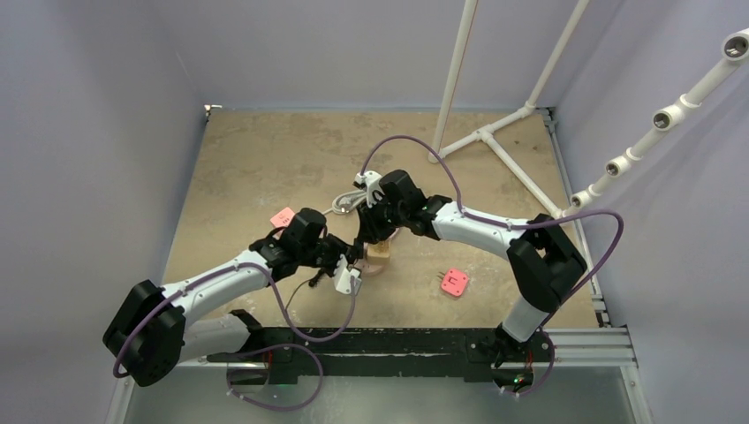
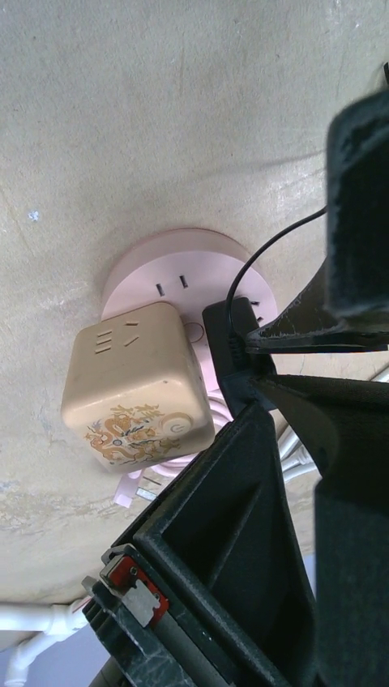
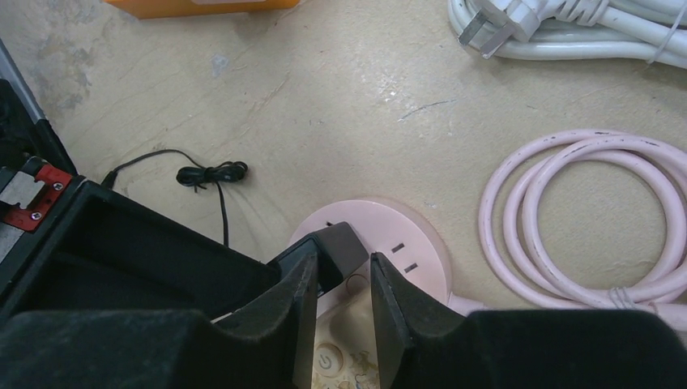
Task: Insert the plug
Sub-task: Press the plug into the socket.
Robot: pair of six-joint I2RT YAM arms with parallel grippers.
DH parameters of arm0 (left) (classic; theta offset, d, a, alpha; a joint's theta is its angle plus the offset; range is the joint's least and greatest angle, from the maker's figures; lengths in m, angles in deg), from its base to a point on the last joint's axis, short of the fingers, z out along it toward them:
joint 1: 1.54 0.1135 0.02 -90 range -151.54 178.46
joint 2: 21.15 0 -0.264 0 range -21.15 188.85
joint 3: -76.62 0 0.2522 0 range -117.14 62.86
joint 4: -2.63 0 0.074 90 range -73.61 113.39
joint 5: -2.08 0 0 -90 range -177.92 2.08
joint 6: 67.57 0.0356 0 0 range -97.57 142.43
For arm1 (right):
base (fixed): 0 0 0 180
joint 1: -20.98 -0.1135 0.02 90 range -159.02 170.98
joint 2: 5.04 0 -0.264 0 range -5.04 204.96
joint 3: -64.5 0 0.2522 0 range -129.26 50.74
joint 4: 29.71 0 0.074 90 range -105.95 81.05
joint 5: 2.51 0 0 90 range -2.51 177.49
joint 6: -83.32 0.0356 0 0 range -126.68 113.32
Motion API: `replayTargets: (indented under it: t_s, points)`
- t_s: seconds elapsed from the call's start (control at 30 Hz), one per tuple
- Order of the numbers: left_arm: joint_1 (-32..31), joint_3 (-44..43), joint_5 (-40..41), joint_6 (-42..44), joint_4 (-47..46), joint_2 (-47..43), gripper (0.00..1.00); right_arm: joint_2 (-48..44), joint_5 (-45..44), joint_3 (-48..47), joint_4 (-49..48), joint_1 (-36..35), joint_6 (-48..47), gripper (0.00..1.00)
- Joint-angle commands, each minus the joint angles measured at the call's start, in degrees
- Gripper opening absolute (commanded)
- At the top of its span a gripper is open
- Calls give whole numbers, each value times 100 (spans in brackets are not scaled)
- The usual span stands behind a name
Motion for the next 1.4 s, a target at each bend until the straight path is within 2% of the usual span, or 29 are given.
replayTargets:
  t_s: [0.0,0.27,0.63,1.17,1.37]
  points:
    - [62,169,140,152,1448,354,9,-11,-386,145,1067,-204,411,29]
    - [-158,340,323,170,1661,177,8,-525,-720,906,386,-495,1397,29]
    - [-168,658,307,701,1789,-127,7,-489,-1036,786,471,-666,1349,29]
    - [-264,493,346,1031,1706,260,8,-1059,-888,1741,334,-752,2305,20]
    - [-276,343,477,920,1575,279,12,-1107,-960,1909,266,-754,2390,23]
